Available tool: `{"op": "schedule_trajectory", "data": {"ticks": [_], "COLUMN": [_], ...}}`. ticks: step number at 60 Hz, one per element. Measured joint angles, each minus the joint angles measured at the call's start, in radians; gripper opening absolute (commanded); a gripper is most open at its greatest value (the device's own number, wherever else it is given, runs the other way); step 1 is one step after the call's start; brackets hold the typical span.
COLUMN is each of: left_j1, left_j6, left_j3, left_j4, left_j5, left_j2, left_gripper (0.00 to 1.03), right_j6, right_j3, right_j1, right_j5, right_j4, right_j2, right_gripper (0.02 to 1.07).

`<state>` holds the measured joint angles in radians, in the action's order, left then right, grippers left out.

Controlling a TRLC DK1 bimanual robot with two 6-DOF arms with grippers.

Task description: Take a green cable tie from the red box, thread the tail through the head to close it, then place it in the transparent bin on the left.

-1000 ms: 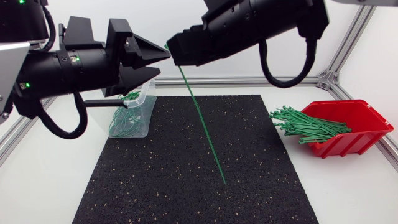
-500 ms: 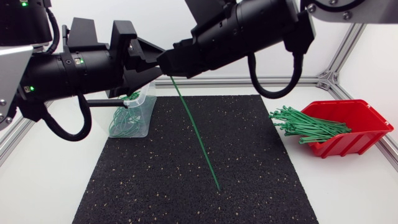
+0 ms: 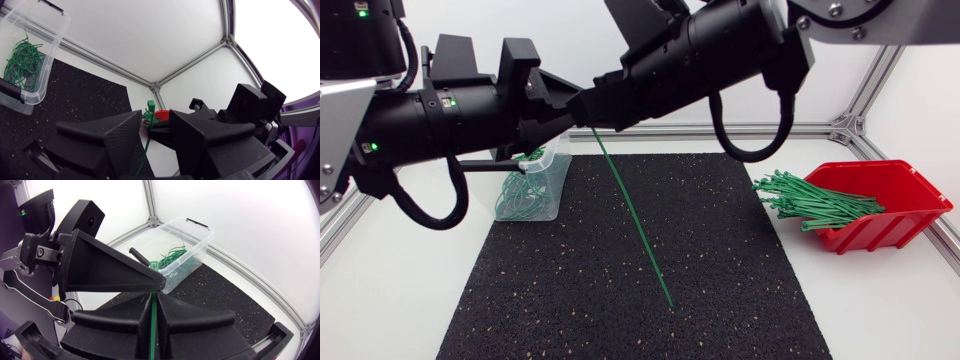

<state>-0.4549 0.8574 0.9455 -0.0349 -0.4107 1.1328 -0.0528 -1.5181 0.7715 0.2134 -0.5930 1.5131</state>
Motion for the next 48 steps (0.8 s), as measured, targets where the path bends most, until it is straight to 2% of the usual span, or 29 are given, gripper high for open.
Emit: {"op": "schedule_trajectory", "data": {"ticks": [9, 17, 23, 32, 36, 48], "left_j1": [0.000, 0.001, 0.001, 0.001, 0.001, 0.001], "left_j6": [0.000, 0.007, 0.007, 0.007, 0.008, 0.008], "left_j3": [-0.002, -0.003, -0.003, -0.006, -0.011, -0.016], "left_j4": [0.000, 0.000, 0.000, 0.000, 0.000, 0.000], "left_j5": [0.000, 0.000, 0.000, 0.000, 0.000, 0.004], "left_j2": [-0.001, -0.008, -0.017, -0.021, -0.022, -0.025], "left_gripper": [0.29, 0.29, 0.23, 0.23, 0.19, 0.16], "right_j6": [0.000, 0.000, -0.001, -0.005, -0.007, -0.007], "right_j3": [0.000, 0.000, 0.000, 0.000, 0.000, 0.000], "right_j1": [0.000, 0.000, 0.000, -0.001, -0.001, -0.001], "right_j5": [0.000, 0.000, -0.001, -0.001, -0.001, -0.001], "right_j4": [0.000, 0.002, 0.012, 0.021, 0.021, 0.022], "right_j2": [0.000, 0.000, 0.000, 0.000, 0.000, 0.004], "right_gripper": [0.08, 0.08, 0.08, 0.08, 0.08, 0.08]}}
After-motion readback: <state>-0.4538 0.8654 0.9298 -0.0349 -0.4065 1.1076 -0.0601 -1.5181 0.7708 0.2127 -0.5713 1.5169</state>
